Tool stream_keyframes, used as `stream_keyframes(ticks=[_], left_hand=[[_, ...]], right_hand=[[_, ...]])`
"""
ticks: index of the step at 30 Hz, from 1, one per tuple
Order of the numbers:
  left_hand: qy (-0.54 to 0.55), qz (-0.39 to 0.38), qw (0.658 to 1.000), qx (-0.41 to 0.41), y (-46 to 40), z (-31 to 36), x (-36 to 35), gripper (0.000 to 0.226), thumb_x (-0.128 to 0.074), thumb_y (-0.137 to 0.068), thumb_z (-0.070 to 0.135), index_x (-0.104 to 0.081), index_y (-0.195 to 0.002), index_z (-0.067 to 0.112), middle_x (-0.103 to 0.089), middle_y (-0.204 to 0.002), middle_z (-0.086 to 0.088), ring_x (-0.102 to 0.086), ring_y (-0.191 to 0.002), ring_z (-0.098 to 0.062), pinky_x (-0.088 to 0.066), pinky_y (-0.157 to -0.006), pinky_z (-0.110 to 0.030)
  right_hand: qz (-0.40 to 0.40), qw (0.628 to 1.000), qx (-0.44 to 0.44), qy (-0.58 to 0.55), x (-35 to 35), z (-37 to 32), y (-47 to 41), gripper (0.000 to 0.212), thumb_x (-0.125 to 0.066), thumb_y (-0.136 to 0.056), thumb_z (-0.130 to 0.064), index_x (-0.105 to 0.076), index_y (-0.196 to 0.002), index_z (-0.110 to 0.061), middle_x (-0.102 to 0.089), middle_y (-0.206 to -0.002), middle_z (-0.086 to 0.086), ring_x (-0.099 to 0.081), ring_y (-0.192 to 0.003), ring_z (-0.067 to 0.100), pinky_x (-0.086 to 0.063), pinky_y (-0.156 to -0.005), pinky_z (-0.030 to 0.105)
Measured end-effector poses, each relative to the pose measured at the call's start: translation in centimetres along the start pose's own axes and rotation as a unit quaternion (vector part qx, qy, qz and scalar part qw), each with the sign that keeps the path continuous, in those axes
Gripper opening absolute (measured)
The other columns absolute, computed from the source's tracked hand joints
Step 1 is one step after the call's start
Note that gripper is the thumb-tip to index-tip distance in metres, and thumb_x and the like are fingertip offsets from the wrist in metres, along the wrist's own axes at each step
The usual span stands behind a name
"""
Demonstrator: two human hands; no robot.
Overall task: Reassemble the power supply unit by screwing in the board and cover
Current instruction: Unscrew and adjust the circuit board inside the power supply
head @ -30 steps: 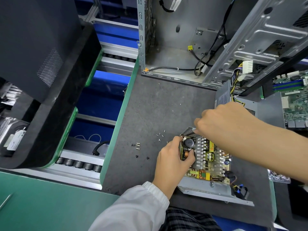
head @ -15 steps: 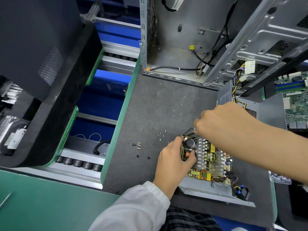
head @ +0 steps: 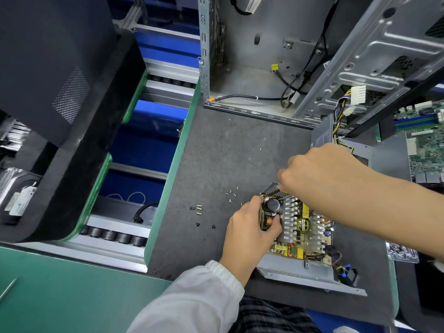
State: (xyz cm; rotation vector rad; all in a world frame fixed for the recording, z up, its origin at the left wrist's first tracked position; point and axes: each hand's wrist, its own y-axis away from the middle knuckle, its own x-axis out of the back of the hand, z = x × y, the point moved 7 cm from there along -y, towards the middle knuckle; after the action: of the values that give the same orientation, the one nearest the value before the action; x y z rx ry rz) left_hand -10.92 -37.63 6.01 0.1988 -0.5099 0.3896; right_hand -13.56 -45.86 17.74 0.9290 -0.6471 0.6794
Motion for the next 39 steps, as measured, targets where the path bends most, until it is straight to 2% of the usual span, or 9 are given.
stream_keyframes(ticks=[4, 9, 18, 26, 30, 33, 34, 37, 39], left_hand=[[-0.001, -0.002, 1.0, 0.002, -0.03, -0.01, -0.02, 0.022, -0.069, -0.084, 0.028, -0.06, -0.099, 0.015, -0.034, -0.062, 0.016, -0.043, -0.056, 0.0, -0.027, -0.052, -0.007], [0.002, -0.003, 1.0, 0.005, -0.04, -0.11, -0.07, 0.024, -0.069, -0.085, 0.028, -0.061, -0.103, 0.015, -0.035, -0.063, 0.016, -0.043, -0.057, 0.0, -0.028, -0.053, -0.007], [0.003, -0.002, 1.0, 0.003, 0.01, -0.05, 0.0, 0.024, -0.069, -0.085, 0.029, -0.061, -0.104, 0.016, -0.035, -0.063, 0.016, -0.044, -0.058, 0.001, -0.028, -0.052, -0.006], [0.002, 0.001, 1.0, 0.001, 0.0, -0.03, -0.01, 0.024, -0.069, -0.085, 0.028, -0.061, -0.103, 0.014, -0.035, -0.064, 0.016, -0.042, -0.057, -0.002, -0.028, -0.053, -0.007], [0.001, 0.001, 1.0, 0.0, -0.01, -0.04, -0.04, 0.024, -0.069, -0.086, 0.028, -0.061, -0.102, 0.014, -0.035, -0.064, 0.015, -0.042, -0.058, -0.003, -0.028, -0.054, -0.008], [0.0, 0.004, 1.0, -0.001, 0.0, -0.06, -0.05, 0.024, -0.069, -0.085, 0.029, -0.061, -0.102, 0.014, -0.036, -0.064, 0.015, -0.041, -0.058, -0.005, -0.032, -0.055, -0.015], [-0.001, 0.005, 1.0, -0.001, 0.0, -0.07, -0.07, 0.024, -0.069, -0.085, 0.029, -0.06, -0.102, 0.014, -0.036, -0.064, 0.014, -0.041, -0.058, -0.006, -0.033, -0.055, -0.018], [-0.001, 0.011, 1.0, -0.001, -0.01, -0.06, -0.08, 0.026, -0.069, -0.085, 0.029, -0.061, -0.105, 0.014, -0.036, -0.064, 0.014, -0.04, -0.06, -0.009, -0.036, -0.057, -0.022], [0.002, 0.015, 1.0, -0.001, -0.02, -0.05, -0.04, 0.026, -0.069, -0.085, 0.029, -0.062, -0.106, 0.014, -0.035, -0.064, 0.015, -0.039, -0.06, -0.009, -0.036, -0.058, -0.021]], right_hand=[[0.001, 1.0, 0.002, -0.004, -0.06, -0.23, 0.07, 0.019, -0.051, -0.096, -0.02, -0.045, -0.078, -0.021, -0.03, -0.062, -0.004, -0.064, -0.076, 0.023, -0.015, -0.042, 0.024], [0.006, 1.0, 0.005, -0.008, 0.05, 0.14, -0.04, 0.021, -0.051, -0.096, -0.022, -0.043, -0.077, -0.022, -0.03, -0.061, -0.004, -0.064, -0.076, 0.023, -0.016, -0.042, 0.024], [0.022, 1.0, 0.004, 0.0, 0.57, -0.07, 0.04, 0.025, -0.052, -0.096, -0.02, -0.041, -0.073, -0.02, -0.031, -0.06, -0.004, -0.031, -0.051, 0.02, -0.014, -0.041, 0.025], [0.022, 1.0, 0.008, -0.005, 0.5, -0.02, 0.05, 0.024, -0.05, -0.097, -0.02, -0.042, -0.075, -0.02, -0.031, -0.061, -0.004, -0.036, -0.056, 0.021, -0.015, -0.042, 0.025], [0.02, 1.0, 0.012, 0.011, 0.3, 0.13, -0.23, 0.034, -0.051, -0.096, -0.023, -0.034, -0.067, -0.02, -0.031, -0.061, -0.004, -0.031, -0.05, 0.019, -0.014, -0.042, 0.024], [0.012, 0.999, 0.028, -0.012, 0.0, 0.31, -0.28, 0.016, -0.052, -0.095, -0.031, -0.047, -0.083, -0.021, -0.039, -0.068, -0.004, -0.042, -0.056, 0.02, -0.015, -0.041, 0.025], [0.003, 0.999, 0.032, -0.022, -0.19, 0.33, -0.26, 0.017, -0.054, -0.093, -0.033, -0.043, -0.091, -0.02, -0.039, -0.072, -0.002, -0.039, -0.053, 0.017, -0.015, -0.04, 0.026], [-0.014, 0.999, 0.026, -0.03, -0.2, 0.36, -0.05, 0.045, -0.058, -0.078, -0.01, -0.014, -0.086, -0.017, -0.024, -0.073, 0.001, -0.029, -0.043, 0.013, -0.016, -0.037, 0.028], [-0.023, 0.999, 0.022, -0.02, -0.27, 0.02, 0.13, 0.04, -0.053, -0.071, -0.001, -0.019, -0.085, -0.016, -0.018, -0.076, 0.003, -0.028, -0.042, 0.014, -0.015, -0.036, 0.028]])
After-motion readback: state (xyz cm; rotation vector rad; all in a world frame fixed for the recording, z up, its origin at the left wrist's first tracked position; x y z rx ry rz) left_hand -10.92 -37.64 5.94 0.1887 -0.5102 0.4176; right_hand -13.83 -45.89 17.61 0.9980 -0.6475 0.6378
